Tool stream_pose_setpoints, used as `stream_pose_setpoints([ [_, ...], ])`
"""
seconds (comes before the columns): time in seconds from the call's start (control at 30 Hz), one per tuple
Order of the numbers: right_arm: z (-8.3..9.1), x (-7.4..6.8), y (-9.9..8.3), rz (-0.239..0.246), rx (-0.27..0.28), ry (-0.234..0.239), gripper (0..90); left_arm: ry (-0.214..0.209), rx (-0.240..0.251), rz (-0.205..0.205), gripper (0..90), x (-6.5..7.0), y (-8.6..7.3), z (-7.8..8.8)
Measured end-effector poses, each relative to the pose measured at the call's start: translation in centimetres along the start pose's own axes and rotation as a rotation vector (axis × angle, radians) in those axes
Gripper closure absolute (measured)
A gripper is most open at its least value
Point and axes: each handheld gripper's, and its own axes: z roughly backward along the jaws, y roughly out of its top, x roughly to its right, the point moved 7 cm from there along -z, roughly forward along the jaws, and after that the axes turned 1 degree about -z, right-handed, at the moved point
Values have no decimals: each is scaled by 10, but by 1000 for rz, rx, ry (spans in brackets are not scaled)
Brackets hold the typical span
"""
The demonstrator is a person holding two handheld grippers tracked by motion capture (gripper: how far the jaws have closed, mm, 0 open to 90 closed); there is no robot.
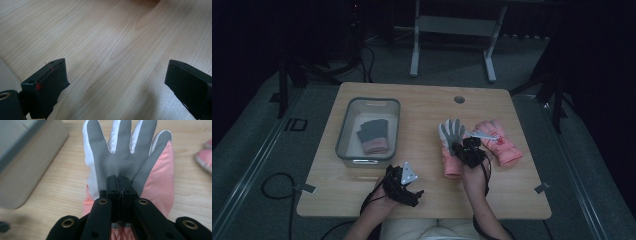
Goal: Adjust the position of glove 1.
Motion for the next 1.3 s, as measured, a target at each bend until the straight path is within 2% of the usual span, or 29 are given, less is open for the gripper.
stream_pose_setpoints([
  [0.07, -13, 2, -4, -4, -25, -14, 883, 5, -8, -15, 40, 1, -1, -1],
  [0.1, -13, 2, -4, -4, -25, -14, 883, 5, -8, -15, 40, 1, -1, -1],
  [0.13, -20, 2, -6, -33, -37, -2, 882, 2, -13, -18, 40, 1, -2, -3],
  [0.17, -31, 1, -8, -38, -55, -4, 881, 3, -14, -19, 40, 2, -2, -3],
  [0.23, -35, 1, -9, -36, -63, -5, 880, 4, -19, -24, 40, 3, -2, -4],
  [0.27, -43, 2, -9, -37, -73, -18, 876, 6, -18, -29, 40, 3, -2, -4],
  [0.33, -46, 2, -10, -46, -81, -12, 875, 2, -17, -27, 40, 3, -2, -5],
  [0.37, -52, 0, -13, -23, -94, -24, 871, -1, -14, -24, 40, 3, -2, -5],
  [0.47, -55, -1, -14, 1, -107, -30, 860, -1, -13, -26, 40, 4, -2, -4],
  [0.5, -56, -2, -14, -13, -114, -23, 847, 1, -15, -29, 40, 4, -2, -4],
  [0.63, -57, -4, -13, -9, -118, -20, 793, 4, -22, -37, 40, 4, -3, -6],
  [0.67, -55, -4, -11, -1, -113, -12, 793, 4, -22, -37, 40, 4, -3, -6],
  [0.7, -46, -7, -4, 24, -81, 2, 674, 7, -26, -44, 40, 5, -3, -6],
  [0.73, -46, -7, -4, 24, -81, 2, 674, 7, -26, -44, 40, 5, -3, -6],
  [0.77, -36, -8, 4, 50, -50, 31, 634, 9, -27, -56, 40, 6, -4, -6],
  [0.83, -26, -5, 13, 102, -38, 44, 591, 9, -28, -57, 40, 7, -4, -6],
  [0.87, -26, -5, 13, 102, -38, 44, 591, 7, -30, -58, 40, 7, -4, -6],
  [0.9, -16, 4, 22, 125, -26, 60, 561, 8, -31, -60, 40, 7, -4, -6],
  [0.97, -10, 9, 27, 131, -16, 65, 541, 9, -32, -57, 40, 7, -4, -6],
  [1.0, 1, 21, 36, 147, 6, 82, 537, 14, -32, -59, 40, 7, -4, -7],
  [1.03, 1, 21, 36, 147, 6, 82, 537, 14, -32, -59, 40, 7, -4, -7],
  [1.1, 9, 34, 43, 139, 28, 123, 537, 15, -35, -60, 40, 7, -5, -7],
  [1.23, 17, 67, 50, 176, 23, 108, 540, 8, -42, -66, 40, 8, -6, -8],
  [1.3, 20, 85, 50, 201, 20, 82, 542, 0, -41, -65, 40, 8, -6, -8],
])
